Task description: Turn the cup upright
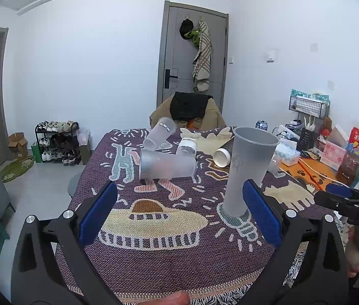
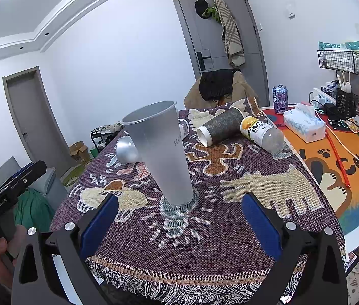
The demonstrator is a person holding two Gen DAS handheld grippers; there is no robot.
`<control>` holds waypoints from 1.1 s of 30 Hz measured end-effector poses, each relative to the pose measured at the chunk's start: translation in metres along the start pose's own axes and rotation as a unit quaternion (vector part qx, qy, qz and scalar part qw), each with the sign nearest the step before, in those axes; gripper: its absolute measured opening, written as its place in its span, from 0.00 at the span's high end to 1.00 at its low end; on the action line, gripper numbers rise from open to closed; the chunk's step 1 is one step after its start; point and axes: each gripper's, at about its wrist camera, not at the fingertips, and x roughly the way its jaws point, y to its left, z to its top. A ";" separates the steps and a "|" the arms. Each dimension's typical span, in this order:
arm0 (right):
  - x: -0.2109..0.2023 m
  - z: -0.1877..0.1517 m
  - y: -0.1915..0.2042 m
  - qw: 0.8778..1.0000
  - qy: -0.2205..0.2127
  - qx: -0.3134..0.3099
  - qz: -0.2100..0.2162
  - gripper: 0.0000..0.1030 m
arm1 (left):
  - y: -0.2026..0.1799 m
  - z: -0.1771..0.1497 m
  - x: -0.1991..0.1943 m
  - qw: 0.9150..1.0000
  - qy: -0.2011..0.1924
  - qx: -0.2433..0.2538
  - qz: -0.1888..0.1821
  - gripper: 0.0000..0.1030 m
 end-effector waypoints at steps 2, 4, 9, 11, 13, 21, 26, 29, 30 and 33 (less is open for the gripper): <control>0.000 0.000 0.000 1.000 0.000 0.001 0.000 0.07 | 0.000 0.000 0.000 1.000 0.000 0.000 -0.001 0.05; 0.000 0.000 -0.001 1.000 0.001 0.001 0.000 0.07 | 0.000 0.000 0.000 1.000 0.000 0.000 -0.001 0.05; -0.001 0.000 -0.002 1.000 -0.004 0.000 -0.005 0.07 | 0.000 -0.001 0.000 1.000 0.001 0.000 -0.002 0.05; -0.002 0.000 -0.002 1.000 -0.004 0.000 -0.005 0.07 | -0.001 -0.003 0.000 1.000 0.001 0.001 -0.001 0.05; -0.002 0.000 -0.002 1.000 -0.004 0.001 -0.006 0.07 | 0.001 -0.003 0.000 1.000 0.001 -0.001 0.000 0.05; -0.001 -0.001 -0.002 1.000 -0.002 -0.004 -0.012 0.07 | 0.000 -0.002 0.000 1.000 -0.001 -0.001 0.003 0.05; -0.001 0.000 -0.003 1.000 -0.003 -0.004 -0.013 0.07 | -0.001 -0.001 0.000 1.000 -0.001 -0.001 0.001 0.05; -0.001 0.000 -0.003 1.000 -0.003 -0.003 -0.013 0.07 | 0.000 -0.001 -0.001 1.000 -0.002 -0.001 0.003 0.05; -0.001 0.000 -0.003 1.000 -0.002 -0.003 -0.013 0.07 | 0.000 -0.001 -0.001 1.000 -0.002 -0.002 0.004 0.05; -0.001 0.000 -0.003 1.000 -0.003 -0.003 -0.013 0.07 | 0.001 0.000 -0.001 1.000 -0.003 -0.004 0.005 0.05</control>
